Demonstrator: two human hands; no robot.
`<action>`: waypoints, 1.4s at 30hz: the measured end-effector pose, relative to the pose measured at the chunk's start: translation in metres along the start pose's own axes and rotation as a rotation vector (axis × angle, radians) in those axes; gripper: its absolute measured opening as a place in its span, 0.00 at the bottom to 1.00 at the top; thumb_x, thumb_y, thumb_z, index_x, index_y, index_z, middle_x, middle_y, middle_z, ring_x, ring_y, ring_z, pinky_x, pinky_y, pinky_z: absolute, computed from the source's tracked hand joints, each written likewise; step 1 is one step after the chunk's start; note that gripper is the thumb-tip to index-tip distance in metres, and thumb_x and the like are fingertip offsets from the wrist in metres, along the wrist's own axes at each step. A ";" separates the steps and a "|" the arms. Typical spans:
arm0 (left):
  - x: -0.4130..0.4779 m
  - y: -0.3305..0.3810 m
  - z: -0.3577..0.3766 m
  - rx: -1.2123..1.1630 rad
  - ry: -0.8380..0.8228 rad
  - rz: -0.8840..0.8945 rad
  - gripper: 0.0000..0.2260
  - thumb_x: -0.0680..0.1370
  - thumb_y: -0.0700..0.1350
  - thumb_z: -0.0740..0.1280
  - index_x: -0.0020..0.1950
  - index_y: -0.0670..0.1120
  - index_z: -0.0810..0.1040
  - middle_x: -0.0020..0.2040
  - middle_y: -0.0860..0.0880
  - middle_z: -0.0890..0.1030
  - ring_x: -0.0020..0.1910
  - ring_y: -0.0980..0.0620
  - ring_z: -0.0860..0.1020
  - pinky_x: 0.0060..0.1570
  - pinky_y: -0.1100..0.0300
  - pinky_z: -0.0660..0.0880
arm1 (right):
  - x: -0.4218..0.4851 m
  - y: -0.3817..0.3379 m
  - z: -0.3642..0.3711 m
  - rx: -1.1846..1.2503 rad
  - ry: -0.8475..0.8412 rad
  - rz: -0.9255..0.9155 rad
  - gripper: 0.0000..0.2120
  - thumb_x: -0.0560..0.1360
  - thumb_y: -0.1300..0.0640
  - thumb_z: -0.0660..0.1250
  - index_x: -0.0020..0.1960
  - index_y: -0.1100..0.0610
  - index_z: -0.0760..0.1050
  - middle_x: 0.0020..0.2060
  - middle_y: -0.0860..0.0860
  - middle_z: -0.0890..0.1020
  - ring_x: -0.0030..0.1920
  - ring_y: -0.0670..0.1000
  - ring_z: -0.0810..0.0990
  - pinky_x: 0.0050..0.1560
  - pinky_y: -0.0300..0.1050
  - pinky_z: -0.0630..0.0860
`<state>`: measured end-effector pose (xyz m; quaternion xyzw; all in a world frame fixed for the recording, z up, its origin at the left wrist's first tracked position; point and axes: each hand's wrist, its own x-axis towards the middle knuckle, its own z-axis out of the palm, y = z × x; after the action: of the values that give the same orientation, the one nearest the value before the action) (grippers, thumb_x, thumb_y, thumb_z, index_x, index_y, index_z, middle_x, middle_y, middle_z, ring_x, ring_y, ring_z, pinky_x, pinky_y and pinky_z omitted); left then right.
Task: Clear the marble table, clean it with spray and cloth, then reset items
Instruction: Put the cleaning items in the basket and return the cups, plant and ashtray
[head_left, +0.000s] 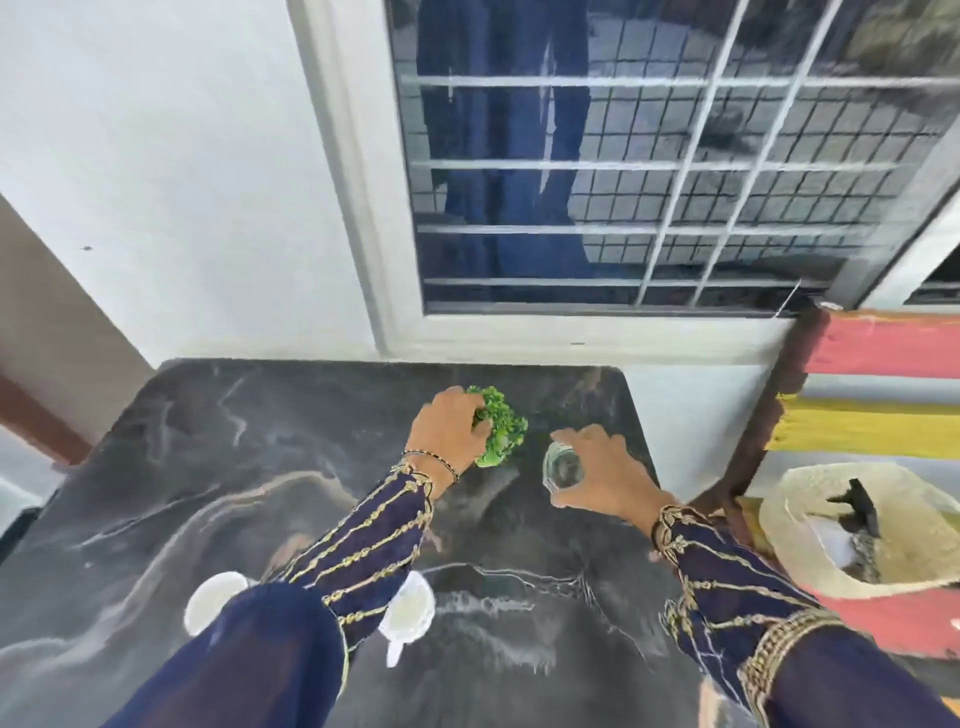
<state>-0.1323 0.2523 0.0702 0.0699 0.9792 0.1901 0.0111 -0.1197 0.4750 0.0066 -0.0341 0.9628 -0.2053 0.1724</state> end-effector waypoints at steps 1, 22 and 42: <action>0.010 -0.012 -0.002 0.001 0.010 -0.020 0.14 0.78 0.49 0.63 0.60 0.46 0.79 0.55 0.43 0.78 0.57 0.41 0.77 0.57 0.51 0.75 | 0.019 -0.005 0.000 -0.010 -0.008 -0.009 0.43 0.60 0.41 0.76 0.72 0.38 0.62 0.65 0.51 0.67 0.66 0.62 0.65 0.60 0.64 0.74; 0.107 -0.121 0.009 -0.047 0.040 -0.212 0.14 0.77 0.49 0.65 0.60 0.48 0.80 0.51 0.47 0.78 0.50 0.42 0.80 0.49 0.52 0.77 | 0.181 -0.020 0.004 -0.066 -0.108 0.054 0.43 0.71 0.45 0.73 0.80 0.42 0.54 0.80 0.52 0.54 0.77 0.64 0.52 0.70 0.68 0.65; 0.044 -0.302 -0.070 0.029 0.137 -0.298 0.12 0.76 0.55 0.65 0.58 0.56 0.80 0.54 0.56 0.81 0.60 0.51 0.73 0.49 0.52 0.76 | 0.183 -0.290 0.095 0.233 -0.222 -0.255 0.34 0.74 0.50 0.74 0.75 0.54 0.65 0.68 0.50 0.75 0.46 0.48 0.82 0.54 0.43 0.77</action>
<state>-0.2192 -0.0449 0.0228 -0.0891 0.9799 0.1764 -0.0285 -0.2601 0.1487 -0.0149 -0.1578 0.8955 -0.3307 0.2527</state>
